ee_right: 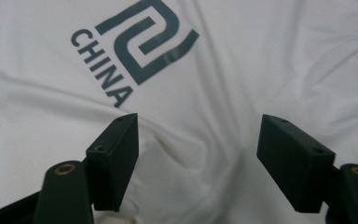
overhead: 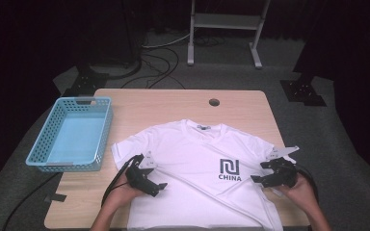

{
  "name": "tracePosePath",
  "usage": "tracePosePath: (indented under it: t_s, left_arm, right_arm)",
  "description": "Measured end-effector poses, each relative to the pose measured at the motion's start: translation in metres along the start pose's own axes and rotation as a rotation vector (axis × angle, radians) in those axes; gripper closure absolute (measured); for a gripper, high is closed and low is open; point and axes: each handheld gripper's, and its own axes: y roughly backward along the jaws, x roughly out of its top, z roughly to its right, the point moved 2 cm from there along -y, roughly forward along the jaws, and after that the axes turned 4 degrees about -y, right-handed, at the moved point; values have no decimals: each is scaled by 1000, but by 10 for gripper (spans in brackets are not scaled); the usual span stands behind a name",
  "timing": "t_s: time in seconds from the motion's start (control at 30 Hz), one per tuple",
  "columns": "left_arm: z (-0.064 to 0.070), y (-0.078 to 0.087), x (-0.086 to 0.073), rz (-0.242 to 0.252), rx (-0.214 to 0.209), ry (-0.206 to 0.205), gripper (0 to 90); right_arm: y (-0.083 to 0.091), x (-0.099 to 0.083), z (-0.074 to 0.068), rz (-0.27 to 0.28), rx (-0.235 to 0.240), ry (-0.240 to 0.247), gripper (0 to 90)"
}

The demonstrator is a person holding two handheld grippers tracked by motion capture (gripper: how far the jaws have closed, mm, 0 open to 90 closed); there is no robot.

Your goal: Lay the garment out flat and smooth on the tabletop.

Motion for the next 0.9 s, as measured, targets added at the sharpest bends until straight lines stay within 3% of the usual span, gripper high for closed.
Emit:
tracePosePath:
  t_s: [0.1, 0.23, 0.37, 0.6, 0.63, 0.8, 0.9]
  left_arm:
    - [-4, 2, -1, 7, 33, 16, 37]
    - [-17, 2, -5, -4, 123, 62, 38]
    - [-23, 1, -6, -12, 147, 82, 43]
    - [-23, -2, -8, -25, 138, 88, 44]
    - [-24, -4, -9, -21, 134, 91, 43]
    - [-26, -7, -11, -2, 110, 140, 39]
    - [-26, -7, -11, -8, 104, 140, 35]
  right_arm:
    - [-3, 2, -7, -7, -21, -34, 229]
    - [-8, 3, -20, 7, -80, -107, 193]
    - [-13, 2, -28, 1, -126, -105, 186]
    - [-16, -1, -31, 3, -149, -132, 173]
    - [-15, -1, -31, 19, -165, -157, 173]
    - [-21, -6, -32, 13, -207, -209, 167]
    - [-24, -8, -33, 27, -222, -219, 140]
